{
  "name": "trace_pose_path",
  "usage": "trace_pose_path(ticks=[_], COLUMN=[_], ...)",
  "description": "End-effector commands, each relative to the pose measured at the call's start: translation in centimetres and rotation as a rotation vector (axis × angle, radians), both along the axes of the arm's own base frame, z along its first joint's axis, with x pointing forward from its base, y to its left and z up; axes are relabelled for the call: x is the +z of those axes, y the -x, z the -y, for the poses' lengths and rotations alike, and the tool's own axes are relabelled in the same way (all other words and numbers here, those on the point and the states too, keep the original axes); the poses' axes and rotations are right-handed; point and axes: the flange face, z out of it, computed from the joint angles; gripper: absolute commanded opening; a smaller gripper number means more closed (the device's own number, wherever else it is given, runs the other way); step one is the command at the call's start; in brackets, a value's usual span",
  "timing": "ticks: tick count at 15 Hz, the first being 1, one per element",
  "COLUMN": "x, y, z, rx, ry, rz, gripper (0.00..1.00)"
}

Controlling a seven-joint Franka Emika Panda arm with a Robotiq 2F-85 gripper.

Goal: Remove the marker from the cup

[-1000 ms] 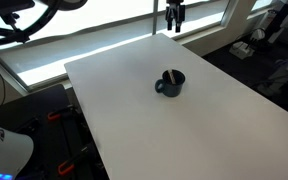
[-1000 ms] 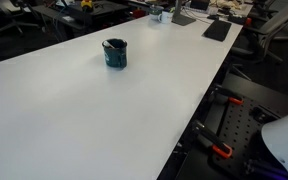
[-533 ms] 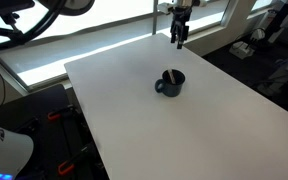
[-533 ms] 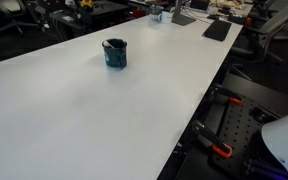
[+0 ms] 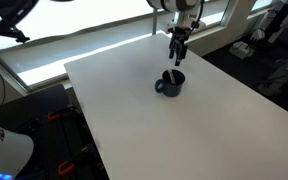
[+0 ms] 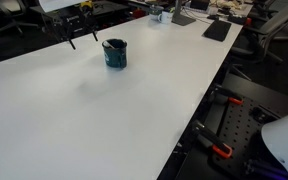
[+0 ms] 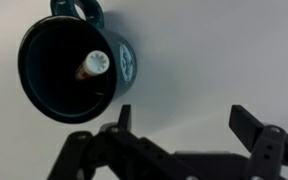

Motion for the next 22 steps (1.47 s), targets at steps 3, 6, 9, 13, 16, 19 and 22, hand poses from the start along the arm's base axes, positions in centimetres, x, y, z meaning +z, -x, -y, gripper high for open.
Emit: trace_pose_path(ticks=[3,6,9,13,16,19,22], x=[0.5,0.7,0.8,1.3,2.1,2.6,2.9], y=[4.4,6.5,8.4,10.2,10.4,10.7,11.2], z=[0.2,0.1,0.1,0.8,2.2,3.3,3.5], rx=[0.012,0.017,0.023,0.005,-0.036,-0.052,-0.046], ry=[-0.023,-0.021,-0.02,-0.017,-0.012,-0.005,-0.012], rz=[-0.033,-0.036,-0.044,-0.031,0.063,0.114,0.108], gripper=[1.0,1.0,1.0,1.0,1.0,1.0,1.0])
